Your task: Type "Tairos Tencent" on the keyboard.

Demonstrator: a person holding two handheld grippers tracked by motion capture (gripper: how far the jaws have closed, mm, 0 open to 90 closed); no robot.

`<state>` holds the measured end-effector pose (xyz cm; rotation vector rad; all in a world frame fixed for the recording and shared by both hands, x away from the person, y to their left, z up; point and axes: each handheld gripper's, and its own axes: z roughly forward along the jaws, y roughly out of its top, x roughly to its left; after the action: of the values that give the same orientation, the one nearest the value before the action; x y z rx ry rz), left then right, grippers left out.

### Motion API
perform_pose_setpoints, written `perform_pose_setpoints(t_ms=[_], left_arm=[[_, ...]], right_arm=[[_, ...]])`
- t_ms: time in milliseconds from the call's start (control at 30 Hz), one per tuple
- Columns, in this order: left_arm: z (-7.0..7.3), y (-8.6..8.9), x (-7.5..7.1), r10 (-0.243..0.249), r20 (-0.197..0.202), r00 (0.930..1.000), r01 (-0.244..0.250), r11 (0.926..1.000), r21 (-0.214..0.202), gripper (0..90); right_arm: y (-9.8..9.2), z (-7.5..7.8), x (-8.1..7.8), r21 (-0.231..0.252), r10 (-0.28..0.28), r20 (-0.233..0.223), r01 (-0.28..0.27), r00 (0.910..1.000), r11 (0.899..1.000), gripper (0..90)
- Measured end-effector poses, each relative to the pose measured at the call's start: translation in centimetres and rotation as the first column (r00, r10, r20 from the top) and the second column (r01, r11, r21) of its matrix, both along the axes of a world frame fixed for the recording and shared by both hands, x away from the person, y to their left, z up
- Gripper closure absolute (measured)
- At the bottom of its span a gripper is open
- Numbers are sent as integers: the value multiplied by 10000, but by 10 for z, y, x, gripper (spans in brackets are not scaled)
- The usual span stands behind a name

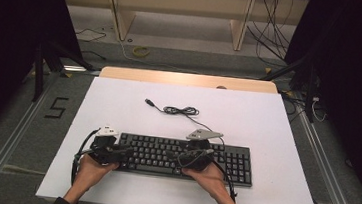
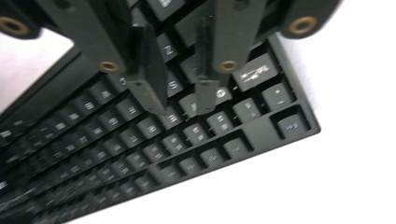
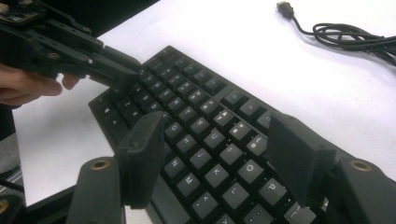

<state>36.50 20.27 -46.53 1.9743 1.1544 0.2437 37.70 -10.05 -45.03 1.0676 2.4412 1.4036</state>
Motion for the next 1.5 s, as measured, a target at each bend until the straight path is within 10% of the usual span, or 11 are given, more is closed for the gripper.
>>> perform_pose_setpoints(t_ms=[467,1500], left_arm=[[4,1,-5,266,643,9976,-202,9949,-989,419],[0,2,-21,262,1059,9940,-100,9885,-1509,329]], right_arm=[[2,-2,5,-97,76,-91,-77,9999,9999,530],[15,-10,13,-625,119,-206,-131,9997,9980,829]])
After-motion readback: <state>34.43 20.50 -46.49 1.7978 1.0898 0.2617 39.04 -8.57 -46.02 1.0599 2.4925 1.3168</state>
